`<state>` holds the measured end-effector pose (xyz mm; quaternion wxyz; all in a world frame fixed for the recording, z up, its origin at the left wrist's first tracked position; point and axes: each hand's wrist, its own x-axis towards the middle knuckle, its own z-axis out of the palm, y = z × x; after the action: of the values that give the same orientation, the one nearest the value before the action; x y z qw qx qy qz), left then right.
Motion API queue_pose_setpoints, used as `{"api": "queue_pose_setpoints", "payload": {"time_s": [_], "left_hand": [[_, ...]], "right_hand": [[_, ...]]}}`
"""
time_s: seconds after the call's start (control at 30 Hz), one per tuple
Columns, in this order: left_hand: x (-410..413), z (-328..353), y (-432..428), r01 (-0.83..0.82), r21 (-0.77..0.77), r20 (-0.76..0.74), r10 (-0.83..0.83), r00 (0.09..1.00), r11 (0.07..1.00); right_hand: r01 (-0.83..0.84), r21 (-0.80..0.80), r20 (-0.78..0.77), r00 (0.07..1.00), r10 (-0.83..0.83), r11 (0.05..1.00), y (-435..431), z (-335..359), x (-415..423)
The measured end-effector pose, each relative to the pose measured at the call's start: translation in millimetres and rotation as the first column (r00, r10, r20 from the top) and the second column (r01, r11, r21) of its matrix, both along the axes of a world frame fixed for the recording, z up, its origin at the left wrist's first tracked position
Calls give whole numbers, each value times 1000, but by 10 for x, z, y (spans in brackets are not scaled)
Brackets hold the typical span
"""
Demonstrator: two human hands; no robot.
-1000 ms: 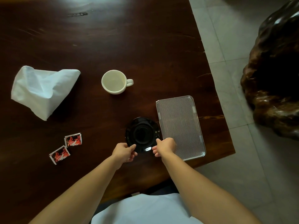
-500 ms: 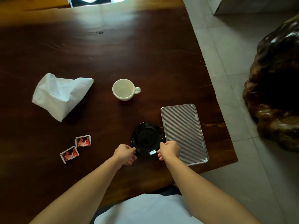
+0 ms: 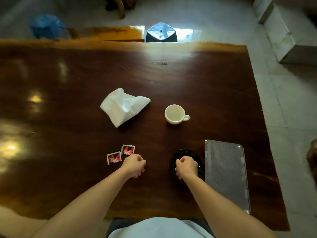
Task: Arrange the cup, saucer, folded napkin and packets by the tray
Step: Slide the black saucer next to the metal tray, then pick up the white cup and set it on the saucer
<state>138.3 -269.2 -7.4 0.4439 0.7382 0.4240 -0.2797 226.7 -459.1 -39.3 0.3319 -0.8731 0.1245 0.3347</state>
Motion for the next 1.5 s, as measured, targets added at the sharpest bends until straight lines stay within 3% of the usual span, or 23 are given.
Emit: {"api": "queue_pose_setpoints", "payload": {"time_s": [0.3, 0.77, 1.1, 1.27, 1.5], "left_hand": [[-113, 246, 488, -42, 101, 24, 40, 999, 994], [603, 289, 759, 53, 85, 120, -63, 991, 995], [1301, -4, 482, -17, -48, 121, 23, 992, 999], [1612, -192, 302, -68, -123, 91, 80, 993, 990], [1922, -414, 99, -301, -277, 40, 324, 945, 912]], "right_hand": [[-311, -16, 56, 949, 311, 950, 641, 241, 133], [-484, -104, 162, 854, 495, 869, 1120, 712, 871], [-496, -171, 197, 829, 523, 851, 1142, 565, 1788], [-553, -245, 243, 760, 603, 796, 1182, 402, 2245], [-623, -257, 204, 712, 672, 739, 1198, 168, 2652]]}}
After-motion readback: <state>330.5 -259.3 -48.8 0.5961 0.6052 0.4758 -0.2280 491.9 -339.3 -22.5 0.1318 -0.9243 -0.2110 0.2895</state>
